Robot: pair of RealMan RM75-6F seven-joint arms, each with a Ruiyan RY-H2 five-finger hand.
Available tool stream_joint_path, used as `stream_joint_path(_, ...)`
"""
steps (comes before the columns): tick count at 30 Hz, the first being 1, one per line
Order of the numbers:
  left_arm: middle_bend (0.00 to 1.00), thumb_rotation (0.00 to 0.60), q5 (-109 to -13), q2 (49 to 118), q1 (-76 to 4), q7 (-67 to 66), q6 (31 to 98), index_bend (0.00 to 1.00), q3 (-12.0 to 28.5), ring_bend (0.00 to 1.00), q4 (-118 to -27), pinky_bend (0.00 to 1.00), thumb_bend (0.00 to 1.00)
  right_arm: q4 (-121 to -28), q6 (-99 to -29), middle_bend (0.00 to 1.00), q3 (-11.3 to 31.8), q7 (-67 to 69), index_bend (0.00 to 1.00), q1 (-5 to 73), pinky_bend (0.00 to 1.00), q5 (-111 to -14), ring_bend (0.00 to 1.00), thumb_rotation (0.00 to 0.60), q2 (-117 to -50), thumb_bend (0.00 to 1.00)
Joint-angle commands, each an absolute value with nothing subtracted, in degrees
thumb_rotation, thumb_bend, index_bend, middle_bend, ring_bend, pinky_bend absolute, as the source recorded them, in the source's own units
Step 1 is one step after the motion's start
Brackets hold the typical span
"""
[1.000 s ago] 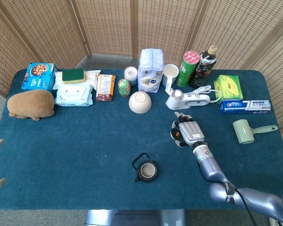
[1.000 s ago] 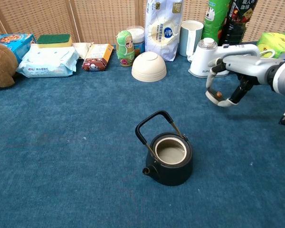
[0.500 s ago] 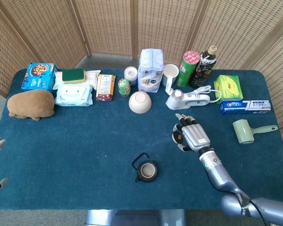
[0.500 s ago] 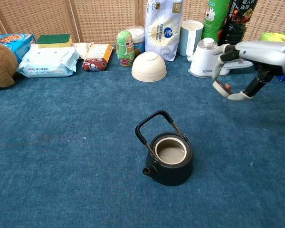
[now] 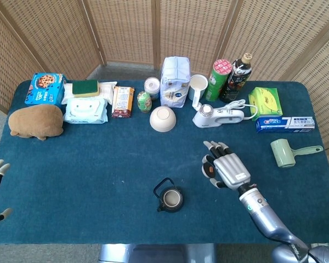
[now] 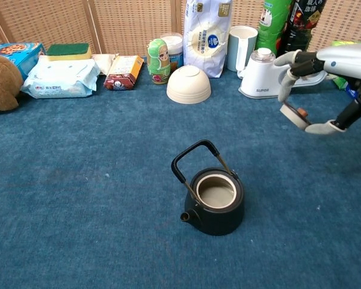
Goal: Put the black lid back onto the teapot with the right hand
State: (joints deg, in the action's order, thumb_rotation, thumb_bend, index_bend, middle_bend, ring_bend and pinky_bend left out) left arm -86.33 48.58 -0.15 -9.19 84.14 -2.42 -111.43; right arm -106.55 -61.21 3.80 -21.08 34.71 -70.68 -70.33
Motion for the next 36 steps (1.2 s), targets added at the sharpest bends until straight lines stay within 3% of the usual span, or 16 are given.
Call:
stream_joint_path(1,0.0,0.6,-86.2,48.7,-0.2,-9.3,84.1,0.0,-2.4,0.0,-111.5,0.02,0.09,-107.5,-61.3,0.03,2.8,-21.1,0.37,34.1,0.0,-72.0,0.0,0.6,-69.8,0.34)
stream_joint_path(19,0.0,0.6,-86.0,48.8,-0.3,-9.6,84.0,0.0,-2.3,0.0,-111.6,0.02,0.09,-110.3,-60.6,0.03,-0.1,-20.2,0.37,32.8,0.0,-78.5,0.0,0.6,-69.3,0.34)
stream_joint_path(36,0.0,0.6,-86.2,48.7,-0.4,-9.4,84.0,0.0,-2.4,0.0,-111.5,0.02,0.09,-110.4,-58.2,0.03,-0.9,-22.7,0.37,33.3,0.0,-80.0,0.0,0.6,-75.0,0.34)
